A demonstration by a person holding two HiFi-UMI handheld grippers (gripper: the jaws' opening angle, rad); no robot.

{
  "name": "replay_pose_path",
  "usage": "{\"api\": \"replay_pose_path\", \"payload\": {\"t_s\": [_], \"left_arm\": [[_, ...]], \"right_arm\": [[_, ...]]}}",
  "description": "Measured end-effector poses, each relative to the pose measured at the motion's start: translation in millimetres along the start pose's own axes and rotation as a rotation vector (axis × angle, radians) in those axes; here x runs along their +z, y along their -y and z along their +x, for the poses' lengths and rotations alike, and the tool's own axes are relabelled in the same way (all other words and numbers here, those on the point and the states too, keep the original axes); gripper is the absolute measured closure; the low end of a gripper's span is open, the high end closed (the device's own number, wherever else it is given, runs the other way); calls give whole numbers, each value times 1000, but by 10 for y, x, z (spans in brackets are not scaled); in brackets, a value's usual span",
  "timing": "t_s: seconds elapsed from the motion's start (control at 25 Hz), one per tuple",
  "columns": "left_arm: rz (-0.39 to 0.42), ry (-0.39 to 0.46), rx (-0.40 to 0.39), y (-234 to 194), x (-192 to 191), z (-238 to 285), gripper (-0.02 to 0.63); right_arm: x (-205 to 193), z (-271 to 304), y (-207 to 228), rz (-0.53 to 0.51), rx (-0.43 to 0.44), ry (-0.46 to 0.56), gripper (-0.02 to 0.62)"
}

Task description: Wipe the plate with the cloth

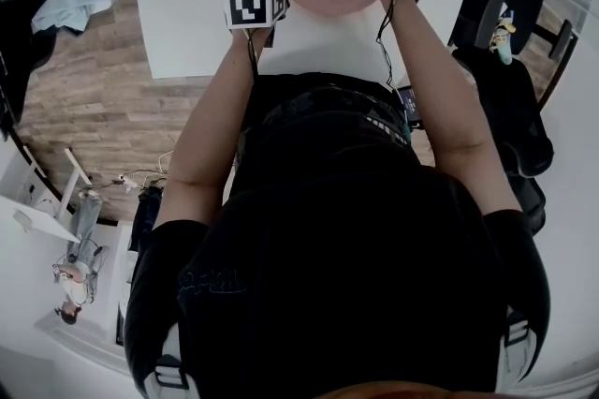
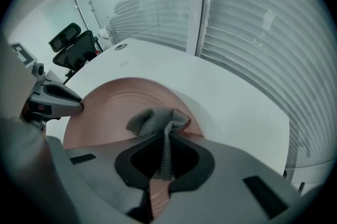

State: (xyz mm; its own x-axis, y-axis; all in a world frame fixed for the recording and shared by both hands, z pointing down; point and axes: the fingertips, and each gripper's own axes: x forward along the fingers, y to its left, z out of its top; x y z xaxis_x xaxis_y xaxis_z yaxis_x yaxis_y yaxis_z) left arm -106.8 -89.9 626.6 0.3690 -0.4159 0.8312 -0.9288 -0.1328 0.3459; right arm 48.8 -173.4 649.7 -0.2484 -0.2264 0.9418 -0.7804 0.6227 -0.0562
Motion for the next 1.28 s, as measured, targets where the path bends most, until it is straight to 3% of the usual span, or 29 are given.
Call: {"api": "replay_pose_path", "payload": {"t_s": [0.2, 0.4, 0.6, 0.84, 1.28], "left_arm": [[-2, -2, -10, 24, 11, 10, 561], [-26, 5, -15, 56, 37, 28, 562], [-67, 12, -18, 58, 53, 31, 565], [-104, 27, -18, 31, 114, 42, 576], [-87, 32, -2, 73, 89, 59, 577]], "right_arm": [[266, 99, -162, -44, 47, 18, 560], [470, 177, -729, -167, 184, 39, 560], [385, 159, -1281, -250, 330, 28, 560], [159, 93, -1539, -289, 432, -3, 560], [-339, -53, -1844, -382, 525, -64, 560]]}}
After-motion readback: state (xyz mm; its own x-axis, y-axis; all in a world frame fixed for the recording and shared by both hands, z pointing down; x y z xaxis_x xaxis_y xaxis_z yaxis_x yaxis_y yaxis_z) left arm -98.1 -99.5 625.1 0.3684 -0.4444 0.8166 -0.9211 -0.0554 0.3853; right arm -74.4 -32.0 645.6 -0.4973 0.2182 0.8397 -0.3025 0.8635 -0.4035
